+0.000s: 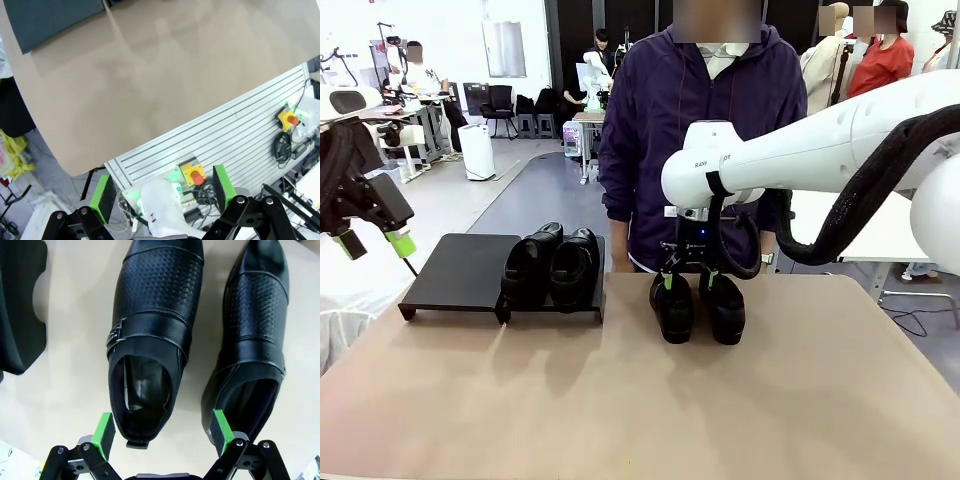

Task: Organize the shoes by placing them on the stand.
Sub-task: Pick up one Shoe and place it in the middle of the table.

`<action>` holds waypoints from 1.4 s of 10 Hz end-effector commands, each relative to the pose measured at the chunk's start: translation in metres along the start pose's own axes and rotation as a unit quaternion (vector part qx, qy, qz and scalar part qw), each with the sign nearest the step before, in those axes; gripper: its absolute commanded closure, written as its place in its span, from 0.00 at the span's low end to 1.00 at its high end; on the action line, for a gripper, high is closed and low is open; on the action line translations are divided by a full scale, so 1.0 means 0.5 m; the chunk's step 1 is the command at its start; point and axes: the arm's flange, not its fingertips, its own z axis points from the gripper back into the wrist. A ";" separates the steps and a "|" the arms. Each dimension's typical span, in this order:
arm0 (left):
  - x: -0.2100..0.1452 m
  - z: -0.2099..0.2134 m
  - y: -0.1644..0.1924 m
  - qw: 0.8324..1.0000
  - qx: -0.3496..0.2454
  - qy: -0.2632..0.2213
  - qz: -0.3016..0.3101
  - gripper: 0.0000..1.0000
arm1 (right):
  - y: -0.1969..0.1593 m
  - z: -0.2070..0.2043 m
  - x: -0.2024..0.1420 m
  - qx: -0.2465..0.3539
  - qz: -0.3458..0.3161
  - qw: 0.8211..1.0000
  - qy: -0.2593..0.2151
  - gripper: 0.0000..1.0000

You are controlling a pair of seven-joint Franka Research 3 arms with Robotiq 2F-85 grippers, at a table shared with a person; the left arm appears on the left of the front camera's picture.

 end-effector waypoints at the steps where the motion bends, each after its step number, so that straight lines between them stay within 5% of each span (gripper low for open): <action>1: -0.003 0.001 0.000 1.000 -0.009 -0.003 -0.001 0.00 | 0.007 -0.005 0.013 -0.004 -0.044 0.999 -0.009 0.00; 13: -0.003 0.001 0.000 1.000 -0.009 -0.003 -0.001 0.00 | 0.033 -0.068 0.034 -0.061 -0.087 0.994 -0.030 0.00; 14: -0.003 0.001 0.000 1.000 -0.009 -0.003 -0.001 0.00 | 0.032 -0.068 0.034 -0.061 -0.084 0.994 -0.025 0.60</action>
